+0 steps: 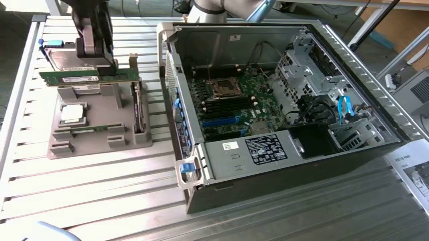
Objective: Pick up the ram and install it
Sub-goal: 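Pick up the ram and move it above insertion slot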
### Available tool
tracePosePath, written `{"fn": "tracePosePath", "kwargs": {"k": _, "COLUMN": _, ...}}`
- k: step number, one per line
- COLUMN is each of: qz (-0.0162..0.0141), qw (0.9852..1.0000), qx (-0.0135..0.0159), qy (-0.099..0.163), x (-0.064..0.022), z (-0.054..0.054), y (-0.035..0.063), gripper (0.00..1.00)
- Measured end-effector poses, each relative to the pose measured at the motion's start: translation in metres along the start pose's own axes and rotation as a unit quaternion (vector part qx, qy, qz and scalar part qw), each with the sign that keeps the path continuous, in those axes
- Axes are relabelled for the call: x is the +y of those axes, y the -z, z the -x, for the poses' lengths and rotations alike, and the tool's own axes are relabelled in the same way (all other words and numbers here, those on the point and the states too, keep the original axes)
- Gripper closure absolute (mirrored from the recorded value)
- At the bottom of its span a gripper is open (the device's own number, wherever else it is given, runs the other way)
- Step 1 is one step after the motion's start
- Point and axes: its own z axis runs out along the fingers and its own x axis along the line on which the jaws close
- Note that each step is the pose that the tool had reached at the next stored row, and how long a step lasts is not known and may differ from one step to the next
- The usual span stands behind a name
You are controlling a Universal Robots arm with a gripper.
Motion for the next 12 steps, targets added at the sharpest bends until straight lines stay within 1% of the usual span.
{"fn": "tracePosePath", "kwargs": {"k": 4, "qz": 0.0000, "qw": 1.0000, "qx": 0.0000, "qy": 0.000, "x": -0.0124, "z": 0.000, "y": -0.0001, "gripper": 0.88}}
{"fn": "tracePosePath", "kwargs": {"k": 12, "qz": 0.0000, "qw": 1.0000, "qx": 0.0000, "qy": 0.000, "x": -0.0416, "z": 0.001, "y": -0.0002, "gripper": 0.88}}
